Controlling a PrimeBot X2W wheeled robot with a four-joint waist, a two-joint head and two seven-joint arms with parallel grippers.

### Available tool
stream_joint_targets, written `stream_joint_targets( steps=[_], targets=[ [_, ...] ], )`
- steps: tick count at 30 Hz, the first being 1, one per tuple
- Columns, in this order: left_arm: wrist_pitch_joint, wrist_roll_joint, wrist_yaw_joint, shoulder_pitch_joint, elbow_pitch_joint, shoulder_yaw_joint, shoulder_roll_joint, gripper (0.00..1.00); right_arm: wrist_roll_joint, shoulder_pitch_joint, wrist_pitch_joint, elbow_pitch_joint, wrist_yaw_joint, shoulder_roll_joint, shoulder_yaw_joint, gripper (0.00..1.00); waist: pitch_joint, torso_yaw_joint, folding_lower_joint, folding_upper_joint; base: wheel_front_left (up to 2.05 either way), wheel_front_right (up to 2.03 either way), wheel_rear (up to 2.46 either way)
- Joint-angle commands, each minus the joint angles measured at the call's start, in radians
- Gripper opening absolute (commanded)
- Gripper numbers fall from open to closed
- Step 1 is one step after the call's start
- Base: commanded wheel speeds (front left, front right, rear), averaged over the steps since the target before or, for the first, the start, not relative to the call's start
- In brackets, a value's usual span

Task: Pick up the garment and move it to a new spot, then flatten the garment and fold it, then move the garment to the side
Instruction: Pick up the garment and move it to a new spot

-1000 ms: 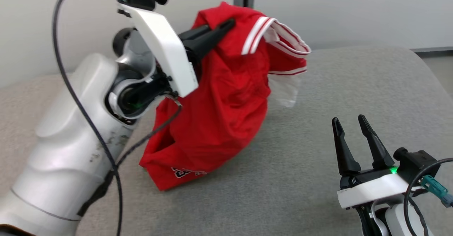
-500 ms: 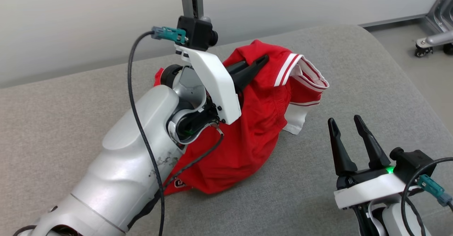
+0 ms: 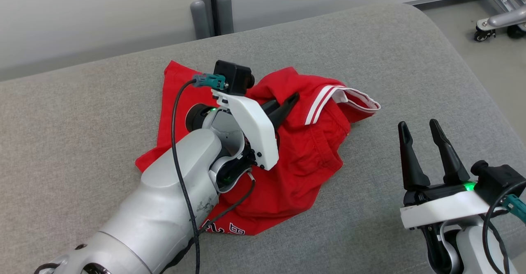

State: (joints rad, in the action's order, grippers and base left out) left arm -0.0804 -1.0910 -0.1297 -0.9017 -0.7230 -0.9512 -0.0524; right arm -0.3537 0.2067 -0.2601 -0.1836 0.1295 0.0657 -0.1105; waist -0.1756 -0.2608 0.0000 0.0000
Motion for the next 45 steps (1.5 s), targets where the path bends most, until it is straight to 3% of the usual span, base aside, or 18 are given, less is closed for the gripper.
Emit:
stream_joint_targets(
  steps=[1, 2, 3, 4, 14, 23, 31, 35, 41, 45],
  targets=[
    [0.015, -0.020, -0.001, 0.002, -0.009, -0.015, -0.001, 0.00, 0.006, 0.012, -0.005, -0.001, 0.002, 0.002, 0.004, 1.00, -0.002, 0.002, 0.0000, 0.0000, 0.00, 0.00, 0.00],
    [0.019, -0.032, -0.001, -0.003, -0.016, -0.024, -0.001, 0.34, 0.007, 0.013, -0.005, -0.001, 0.002, 0.002, 0.007, 1.00, -0.002, 0.004, 0.0000, 0.0000, 0.00, 0.00, 0.00],
    [0.021, -0.042, -0.001, -0.009, -0.019, -0.035, -0.001, 0.78, 0.009, 0.010, -0.005, -0.001, 0.002, 0.003, 0.011, 1.00, 0.000, 0.007, 0.0000, 0.0000, 0.00, 0.00, 0.00],
    [0.022, -0.054, -0.001, -0.014, -0.019, -0.046, -0.001, 1.00, 0.009, 0.008, -0.005, -0.002, 0.002, 0.006, 0.016, 1.00, 0.002, 0.011, 0.0000, 0.0000, 0.00, 0.00, 0.00],
    [0.107, -0.103, -0.001, -0.079, 0.011, -0.111, -0.010, 1.00, 0.014, -0.016, -0.005, 0.000, 0.002, 0.031, 0.044, 1.00, 0.052, 0.066, 0.0000, 0.0000, 0.00, 0.00, 0.00],
    [0.259, -0.058, 0.000, -0.095, -0.004, -0.099, -0.098, 1.00, 0.015, -0.032, -0.005, 0.041, 0.002, 0.064, 0.064, 1.00, 0.082, 0.112, 0.0000, 0.0000, 0.00, 0.00, 0.00],
    [0.336, -0.016, 0.063, -0.015, 0.053, -0.052, -0.191, 1.00, 0.028, -0.058, -0.005, 0.084, 0.002, 0.081, 0.069, 1.00, 0.090, 0.140, 0.0000, 0.0000, 0.00, 0.00, 0.00],
    [0.347, 0.031, 0.129, 0.059, 0.149, 0.017, -0.255, 1.00, 0.032, -0.073, -0.005, 0.110, 0.002, 0.082, 0.069, 1.00, 0.084, 0.150, 0.0000, 0.0000, 0.00, 0.00, 0.00],
    [0.346, 0.181, 0.242, 0.255, 0.384, 0.251, -0.334, 1.00, 0.026, -0.083, -0.005, 0.142, 0.002, 0.076, 0.084, 1.00, 0.071, 0.157, 0.0000, 0.0000, 0.00, 0.00, 0.00],
    [0.347, 0.285, 0.272, 0.403, 0.514, 0.394, -0.341, 1.00, 0.016, -0.106, -0.005, 0.164, 0.002, 0.065, 0.096, 1.00, 0.067, 0.171, 0.0000, 0.0000, 0.00, 0.00, 0.00]
  ],
)
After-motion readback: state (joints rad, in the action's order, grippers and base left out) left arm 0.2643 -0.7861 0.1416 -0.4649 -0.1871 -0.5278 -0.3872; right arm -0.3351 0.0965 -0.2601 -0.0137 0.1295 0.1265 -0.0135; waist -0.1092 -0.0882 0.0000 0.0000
